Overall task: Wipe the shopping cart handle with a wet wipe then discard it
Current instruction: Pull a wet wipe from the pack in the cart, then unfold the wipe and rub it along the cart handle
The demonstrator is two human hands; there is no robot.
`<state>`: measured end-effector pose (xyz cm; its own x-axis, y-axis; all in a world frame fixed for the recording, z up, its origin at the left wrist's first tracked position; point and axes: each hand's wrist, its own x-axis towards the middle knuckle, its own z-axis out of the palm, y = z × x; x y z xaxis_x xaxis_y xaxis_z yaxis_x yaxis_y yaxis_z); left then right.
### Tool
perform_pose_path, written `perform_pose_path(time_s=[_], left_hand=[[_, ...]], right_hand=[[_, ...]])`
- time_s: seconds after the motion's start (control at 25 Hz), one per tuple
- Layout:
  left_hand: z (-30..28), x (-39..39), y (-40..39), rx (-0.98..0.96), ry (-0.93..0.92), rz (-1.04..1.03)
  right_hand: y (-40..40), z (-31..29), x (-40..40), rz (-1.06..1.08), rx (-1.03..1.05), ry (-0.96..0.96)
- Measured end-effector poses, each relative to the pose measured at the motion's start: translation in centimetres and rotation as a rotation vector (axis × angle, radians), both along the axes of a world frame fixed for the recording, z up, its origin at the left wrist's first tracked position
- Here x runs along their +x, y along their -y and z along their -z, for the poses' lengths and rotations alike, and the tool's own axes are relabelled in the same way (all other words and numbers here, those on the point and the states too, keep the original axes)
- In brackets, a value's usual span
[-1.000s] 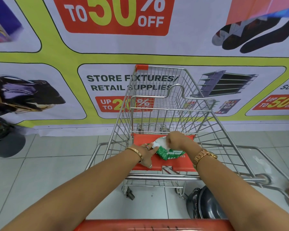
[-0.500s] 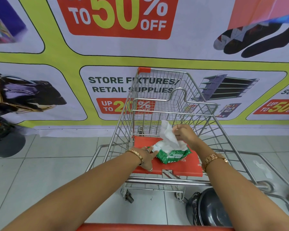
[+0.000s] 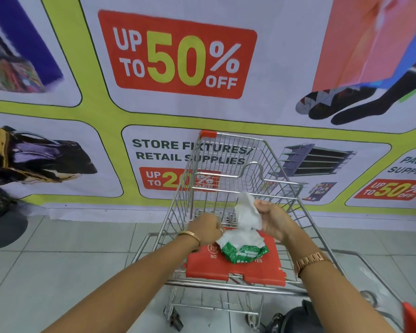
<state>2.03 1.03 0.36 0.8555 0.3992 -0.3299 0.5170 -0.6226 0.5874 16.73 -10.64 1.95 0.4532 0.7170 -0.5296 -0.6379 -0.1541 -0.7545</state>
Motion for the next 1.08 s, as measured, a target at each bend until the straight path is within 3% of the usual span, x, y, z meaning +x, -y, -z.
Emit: perform_pose_path(time_s=[0.12, 0.2, 0.36, 0.64, 0.76, 0.88, 1.08], left_hand=[[-4.2, 0.7, -0.6, -0.569, 0.21, -0.475], [-6.9, 0.9, -1.2, -0.79, 0.186, -0.522], [-10.1, -0.1, -1.0, -0.802, 0.208, -0.419], [-13.5, -1.9, 0.1, -0.546, 0.417, -0.44], [-15.5, -2.6, 0.3, -0.513, 0.481, -0.472], [-17.3, -3.5, 0.5, -0.488, 0.506, -0.492], [-19.0, -4.5, 1.9, -0.567, 0.55, -0.554]], right_hand=[[0.6, -2.2, -0.9, 0.062, 0.076, -0.077], [0.8, -3.9, -1.5, 0.064, 0.144, -0.104], [1.0, -7.0, -3.2, 0.003, 0.251, -0.116], [2.1, -10.3, -5.1, 0.061, 0.284, -0.153], [2.9, -10.7, -5.9, 0.222, 0.156, -0.033], [3.8, -11.0, -6.8, 0.228, 0.176, 0.094], [3.7, -12.7, -9.6, 0.121, 0.151, 0.602]])
